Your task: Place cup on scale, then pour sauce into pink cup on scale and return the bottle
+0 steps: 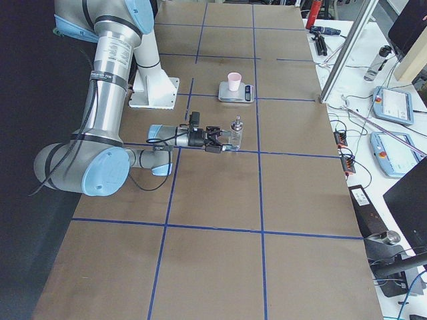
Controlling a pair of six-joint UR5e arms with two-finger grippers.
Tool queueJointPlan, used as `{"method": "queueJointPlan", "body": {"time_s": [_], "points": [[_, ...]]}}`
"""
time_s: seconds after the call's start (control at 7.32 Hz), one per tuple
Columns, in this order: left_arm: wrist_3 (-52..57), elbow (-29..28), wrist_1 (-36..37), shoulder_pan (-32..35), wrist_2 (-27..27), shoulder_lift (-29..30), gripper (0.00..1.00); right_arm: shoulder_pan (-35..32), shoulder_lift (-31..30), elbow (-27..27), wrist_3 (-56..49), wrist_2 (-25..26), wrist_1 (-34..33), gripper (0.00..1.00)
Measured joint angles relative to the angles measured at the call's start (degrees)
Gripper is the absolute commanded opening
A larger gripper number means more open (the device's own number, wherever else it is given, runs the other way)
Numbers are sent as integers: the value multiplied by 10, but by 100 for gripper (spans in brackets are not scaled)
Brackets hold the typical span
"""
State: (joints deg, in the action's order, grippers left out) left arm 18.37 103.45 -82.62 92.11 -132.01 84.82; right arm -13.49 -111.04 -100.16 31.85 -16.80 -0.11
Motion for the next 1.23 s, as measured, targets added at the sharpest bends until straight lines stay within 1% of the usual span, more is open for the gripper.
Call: {"method": "queueJointPlan", "body": {"time_s": [0.27,0.41,0.55,0.68,0.82,1.09,1.23], "points": [[0,-1,0,0,0,0,100,-36,-13,44,-96,-11,-14,100],[0,-2,0,0,0,0,100,-64,-12,58,-152,-21,-41,100],[0,-2,0,0,0,0,100,-100,-9,64,-193,-42,-79,100],[0,-3,-3,0,0,0,100,-145,-1,65,-211,-87,-117,100],[0,-5,-9,0,0,0,100,-204,11,64,-219,-155,-150,100],[0,-7,-16,0,0,0,100,-336,51,64,-229,-329,-223,100],[0,-8,-17,0,0,0,100,-399,75,64,-231,-428,-273,100]]}}
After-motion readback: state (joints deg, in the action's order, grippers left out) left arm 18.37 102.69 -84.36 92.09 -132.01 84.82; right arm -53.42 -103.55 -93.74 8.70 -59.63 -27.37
